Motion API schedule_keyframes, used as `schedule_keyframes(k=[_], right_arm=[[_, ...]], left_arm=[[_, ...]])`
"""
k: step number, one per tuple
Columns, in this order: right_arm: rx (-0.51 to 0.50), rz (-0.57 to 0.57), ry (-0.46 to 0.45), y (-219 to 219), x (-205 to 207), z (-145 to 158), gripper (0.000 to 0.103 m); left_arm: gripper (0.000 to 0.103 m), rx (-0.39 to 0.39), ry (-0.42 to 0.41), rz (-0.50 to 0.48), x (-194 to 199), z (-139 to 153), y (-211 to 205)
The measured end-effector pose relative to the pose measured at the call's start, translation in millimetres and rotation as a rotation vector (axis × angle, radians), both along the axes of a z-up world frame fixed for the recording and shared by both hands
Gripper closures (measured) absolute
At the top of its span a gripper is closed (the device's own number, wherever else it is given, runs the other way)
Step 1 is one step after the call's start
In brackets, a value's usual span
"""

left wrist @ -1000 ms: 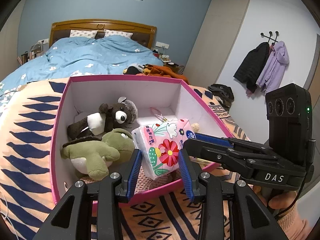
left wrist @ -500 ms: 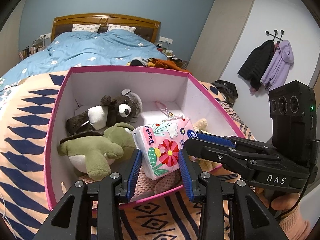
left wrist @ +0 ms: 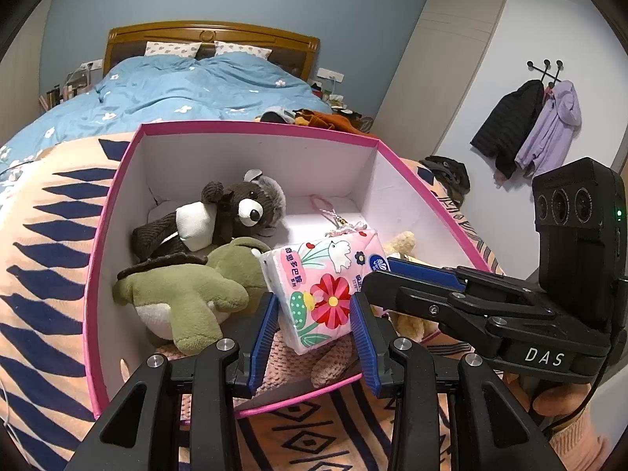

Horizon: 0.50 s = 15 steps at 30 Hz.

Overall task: Organize objects
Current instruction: 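Lower the pink floral tissue pack into the box beside the plushes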

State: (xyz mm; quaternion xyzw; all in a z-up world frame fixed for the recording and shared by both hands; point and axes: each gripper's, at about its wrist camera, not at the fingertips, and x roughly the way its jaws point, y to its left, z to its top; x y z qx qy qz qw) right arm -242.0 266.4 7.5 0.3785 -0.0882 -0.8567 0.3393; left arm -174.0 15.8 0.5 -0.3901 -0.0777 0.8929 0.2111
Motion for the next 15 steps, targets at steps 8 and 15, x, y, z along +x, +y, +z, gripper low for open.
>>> schedule_keyframes(k=[8,15], right_arm=[[0.007,0.003,-0.004,-0.7,-2.3,-1.1,0.067],[0.015,0.008,-0.006,-3.0,-3.4,-0.7,0.067]], left_arm=[[0.065,-0.006,-0.006,0.003,-2.6,-1.7,-0.3],[0.065,-0.008,-0.012,0.007,-5.1,-3.5,-1.4]])
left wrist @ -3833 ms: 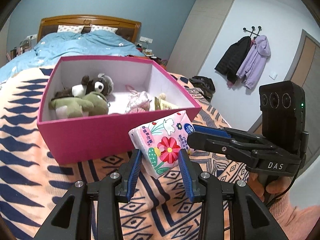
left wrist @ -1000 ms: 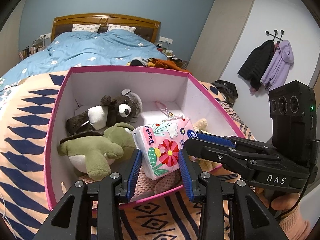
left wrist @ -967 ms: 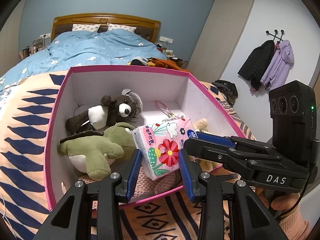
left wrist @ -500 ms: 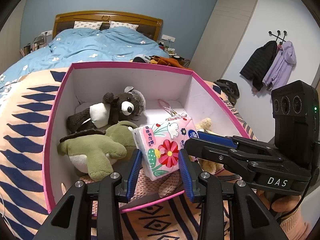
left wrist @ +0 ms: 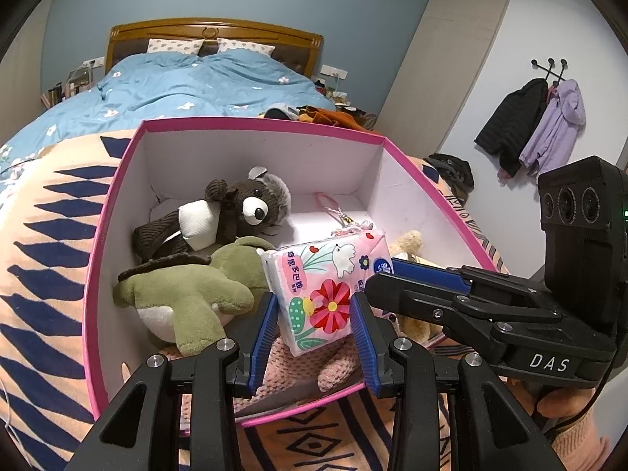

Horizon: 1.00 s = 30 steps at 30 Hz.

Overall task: Organize objects
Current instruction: 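Lower the pink floral tissue pack into the box beside the plushes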

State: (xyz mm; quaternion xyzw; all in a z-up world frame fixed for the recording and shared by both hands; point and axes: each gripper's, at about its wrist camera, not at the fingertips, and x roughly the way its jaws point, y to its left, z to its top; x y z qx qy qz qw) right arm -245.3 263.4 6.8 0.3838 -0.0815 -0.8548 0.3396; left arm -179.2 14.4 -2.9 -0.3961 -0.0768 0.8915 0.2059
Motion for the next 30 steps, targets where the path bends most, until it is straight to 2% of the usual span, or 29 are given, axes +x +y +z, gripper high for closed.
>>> schedule_keyframes(k=[30], right_arm=[[0.040,0.015,-0.018,-3.7,-6.6,-3.2,0.067]], left_arm=[[0.065,-0.046,-0.053,0.016,-10.5,-4.2,4.8]])
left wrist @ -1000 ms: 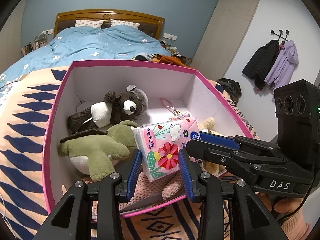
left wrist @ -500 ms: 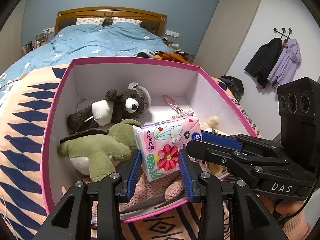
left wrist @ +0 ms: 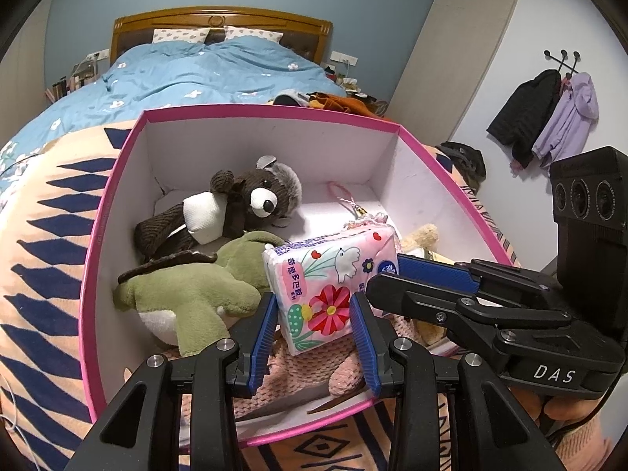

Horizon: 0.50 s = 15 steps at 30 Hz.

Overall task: Organize objects
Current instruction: 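Lower the pink floral tissue pack into the box beside the plushes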

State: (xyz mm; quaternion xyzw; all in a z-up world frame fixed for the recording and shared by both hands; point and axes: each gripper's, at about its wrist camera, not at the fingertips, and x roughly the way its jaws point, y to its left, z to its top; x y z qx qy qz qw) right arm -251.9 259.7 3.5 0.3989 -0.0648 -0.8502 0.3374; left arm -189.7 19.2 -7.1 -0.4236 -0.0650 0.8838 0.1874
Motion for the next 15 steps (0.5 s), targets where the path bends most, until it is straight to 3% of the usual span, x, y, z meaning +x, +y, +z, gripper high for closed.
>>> schedule_keyframes(k=[15], right_arm=[[0.004,0.024,-0.015,-0.6,-1.8,3.3,0.067]], left_arm=[[0.065,-0.018,-0.021,-0.009,5.2,3.0,1.1]])
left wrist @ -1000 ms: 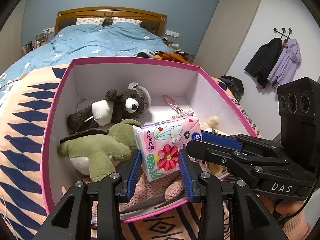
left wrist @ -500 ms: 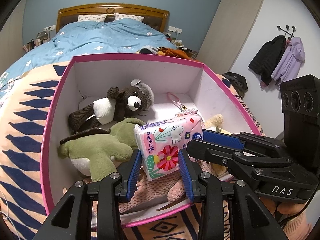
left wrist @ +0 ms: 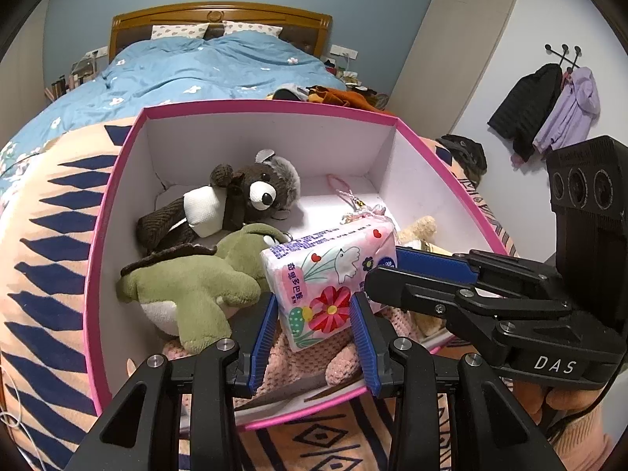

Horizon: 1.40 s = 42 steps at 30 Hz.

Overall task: Organize objects
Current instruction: 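Lower the pink floral tissue pack into the box beside the plushes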

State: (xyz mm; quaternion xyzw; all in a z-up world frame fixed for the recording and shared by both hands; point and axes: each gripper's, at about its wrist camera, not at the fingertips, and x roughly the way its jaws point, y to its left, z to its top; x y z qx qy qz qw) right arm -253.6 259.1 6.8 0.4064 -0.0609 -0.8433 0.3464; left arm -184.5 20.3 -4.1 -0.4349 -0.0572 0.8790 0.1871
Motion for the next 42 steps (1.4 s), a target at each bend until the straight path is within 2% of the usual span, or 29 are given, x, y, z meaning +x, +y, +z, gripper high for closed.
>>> schedule_keyframes(k=[11,20,28,37,42], right_arm=[[0.003,0.029,0.005,-1.1,8.8,2.9,0.067],[0.026,0.037,-0.033,-4.1,2.8,1.3,0.067],[0.059,0.026,-0.050,-10.4,-8.1,-6.1,0.067],[0.094,0.000,-0.043,-14.6,-18.1,-11.2,0.067],[0.109,-0.029,-0.022,-11.8,-19.9,-9.6,0.067]], left_arm=[[0.065,0.009,0.014,-0.020,13.7,6.8,-2.1],[0.066,0.022,-0.088,-0.038,-6.3,0.3,-6.1],[0.065,0.037,-0.134,-0.039,-18.3,-5.8,-9.0],[0.065,0.036,-0.136,-0.037,-30.8,-5.0,-7.7],[0.064,0.009,-0.096,-0.027,-30.8,-3.3,-3.4]])
